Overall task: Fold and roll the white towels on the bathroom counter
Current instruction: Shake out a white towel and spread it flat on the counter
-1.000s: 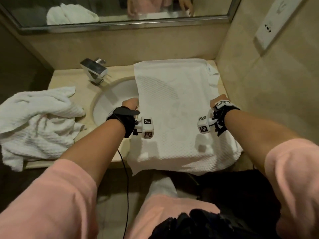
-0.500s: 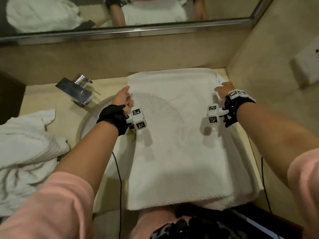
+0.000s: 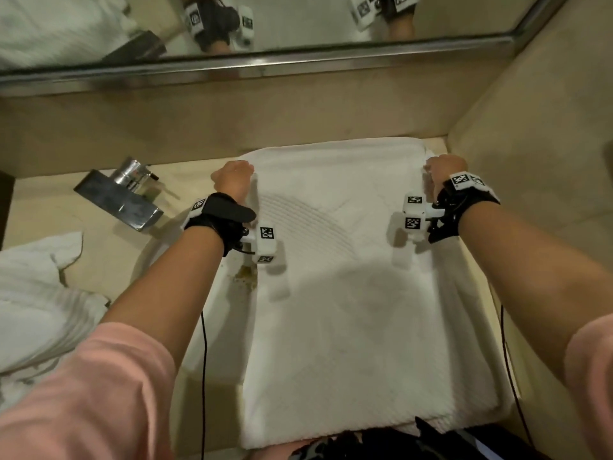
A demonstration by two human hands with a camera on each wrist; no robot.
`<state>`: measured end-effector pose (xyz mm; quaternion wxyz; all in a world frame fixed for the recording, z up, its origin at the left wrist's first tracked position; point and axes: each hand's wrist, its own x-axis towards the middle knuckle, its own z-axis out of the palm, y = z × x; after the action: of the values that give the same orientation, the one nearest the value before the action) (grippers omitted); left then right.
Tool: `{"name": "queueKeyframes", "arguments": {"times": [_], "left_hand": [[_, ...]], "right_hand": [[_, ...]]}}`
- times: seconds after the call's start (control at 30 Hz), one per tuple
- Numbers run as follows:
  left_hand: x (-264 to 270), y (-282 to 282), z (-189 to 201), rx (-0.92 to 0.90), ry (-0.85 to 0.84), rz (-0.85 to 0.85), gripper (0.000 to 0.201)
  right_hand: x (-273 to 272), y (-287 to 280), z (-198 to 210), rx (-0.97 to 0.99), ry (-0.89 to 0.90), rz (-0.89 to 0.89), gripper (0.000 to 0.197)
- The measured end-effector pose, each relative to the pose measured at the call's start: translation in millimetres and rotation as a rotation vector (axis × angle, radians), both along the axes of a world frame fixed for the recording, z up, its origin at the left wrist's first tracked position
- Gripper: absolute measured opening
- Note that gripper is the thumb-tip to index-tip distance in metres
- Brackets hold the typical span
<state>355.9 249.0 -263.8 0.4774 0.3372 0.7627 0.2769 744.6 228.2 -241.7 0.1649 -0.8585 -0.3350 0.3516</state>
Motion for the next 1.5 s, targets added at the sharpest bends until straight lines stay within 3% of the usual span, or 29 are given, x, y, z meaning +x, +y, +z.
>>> {"name": "queueKeyframes", "arguments": {"times": [0.07, 0.17, 0.27, 0.47, 0.6, 0.77, 0.9, 1.0, 1.1, 1.23, 1.33, 1.5], "left_hand": [[0.2, 5.4, 1.7, -0.056, 0.108, -0.049, 0.04], [-0.4, 14.6, -10.8, -0.038, 0.114, -0.099, 0.046], [-1.0, 13.2, -16.2, 0.07, 0.037, -0.008, 0.02], [-15.8, 13.4, -20.1, 0.156, 0.19, 0.075, 0.03], [-22.3, 17.5, -17.6, 0.156, 0.257, 0.07, 0.029], [-25.8, 17.9, -22.1, 0.086, 0.452, -0.109, 0.032], [-26.4, 11.0, -22.0, 0.122, 0.466, -0.149, 0.031], [-22.6, -4.9, -18.1, 0.244, 0.418, -0.054, 0.026], [-15.8, -21.6, -13.0, 0.291, 0.394, 0.043, 0.022], [-6.0, -50.6, -10.7, 0.196, 0.342, 0.053, 0.024], [-1.2, -78.1, -9.5, 0.017, 0.298, 0.041, 0.025], [-0.3, -123.9, -12.1, -0.363, 0.182, -0.239, 0.038]], "right_hand": [[-0.1, 4.4, 2.1, 0.1, 0.109, -0.167, 0.051], [7.5, 10.0, 5.8, 0.255, 0.035, -0.32, 0.034], [9.4, 13.8, 9.1, 0.332, -0.051, -0.327, 0.038], [16.6, 25.0, 9.3, 0.374, -0.114, -0.206, 0.007], [10.0, 32.1, 6.4, 0.36, -0.079, -0.182, 0.031], [10.0, 30.9, -3.1, 0.136, 0.069, -0.036, 0.052], [15.7, 29.6, -6.1, 0.172, 0.065, -0.071, 0.027], [7.8, 12.7, 2.3, 0.232, 0.044, -0.125, 0.046], [1.7, -14.5, 7.1, 0.304, 0.054, -0.163, 0.043], [-3.4, -58.8, 2.7, 0.355, 0.072, -0.281, 0.035], [-6.3, -96.8, -0.6, 0.302, 0.051, -0.325, 0.032], [-16.2, -165.8, 0.2, 0.134, -0.035, -0.29, 0.04]]}}
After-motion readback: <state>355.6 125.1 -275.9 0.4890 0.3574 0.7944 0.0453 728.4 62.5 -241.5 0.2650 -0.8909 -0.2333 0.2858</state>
